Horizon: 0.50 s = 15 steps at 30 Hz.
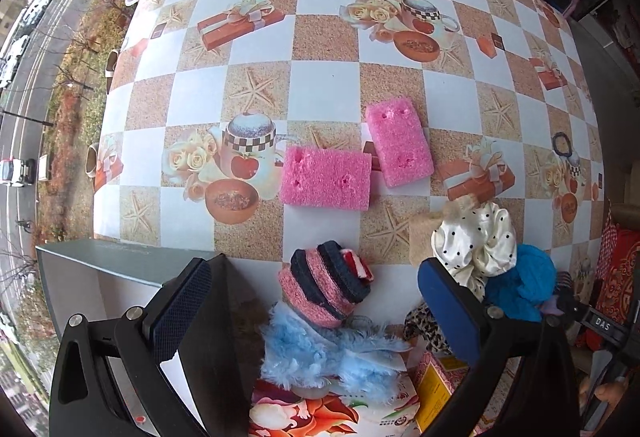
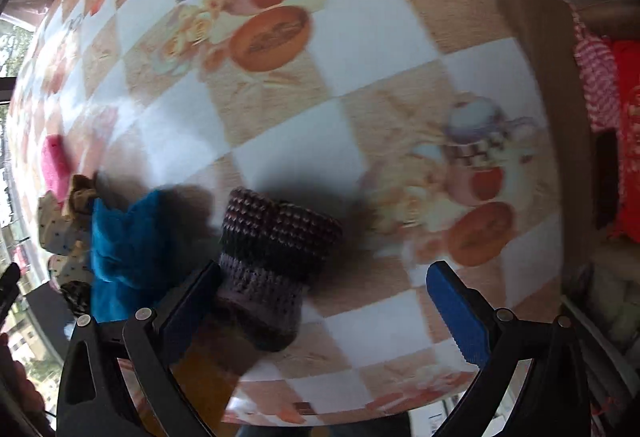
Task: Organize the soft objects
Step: 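Grasp purple-green knitted sock with right tool while left tool grasps pink sponge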
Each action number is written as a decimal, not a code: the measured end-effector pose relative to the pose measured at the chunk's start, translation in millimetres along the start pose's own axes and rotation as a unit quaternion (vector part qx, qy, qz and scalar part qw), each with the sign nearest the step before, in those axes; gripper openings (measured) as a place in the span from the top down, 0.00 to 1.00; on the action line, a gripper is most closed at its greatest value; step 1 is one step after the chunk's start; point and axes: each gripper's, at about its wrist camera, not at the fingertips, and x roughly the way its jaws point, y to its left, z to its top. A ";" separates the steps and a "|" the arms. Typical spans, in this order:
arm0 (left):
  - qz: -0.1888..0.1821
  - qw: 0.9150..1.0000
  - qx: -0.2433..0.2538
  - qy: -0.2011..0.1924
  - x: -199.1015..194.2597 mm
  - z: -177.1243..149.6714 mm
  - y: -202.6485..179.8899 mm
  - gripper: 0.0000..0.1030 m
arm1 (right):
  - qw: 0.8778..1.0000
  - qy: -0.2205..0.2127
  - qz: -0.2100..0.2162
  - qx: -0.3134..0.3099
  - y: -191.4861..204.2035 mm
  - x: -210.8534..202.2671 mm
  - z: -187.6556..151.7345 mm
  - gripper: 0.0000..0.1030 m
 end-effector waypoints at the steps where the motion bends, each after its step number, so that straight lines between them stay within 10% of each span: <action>1: 0.001 1.000 0.002 -0.001 1.8 3.4 0.4 0.00 | 1.000 -0.003 0.000 0.014 -11.3 -4.0 -0.3 0.00; 5: 0.011 1.000 0.017 -0.009 11.0 17.0 -1.1 0.00 | 0.998 -0.011 0.049 0.034 -25.2 -15.5 -4.2 0.00; 15: 0.020 0.999 0.023 0.019 53.3 40.8 -1.7 0.00 | 1.000 0.007 0.018 -0.016 11.5 21.7 5.7 0.00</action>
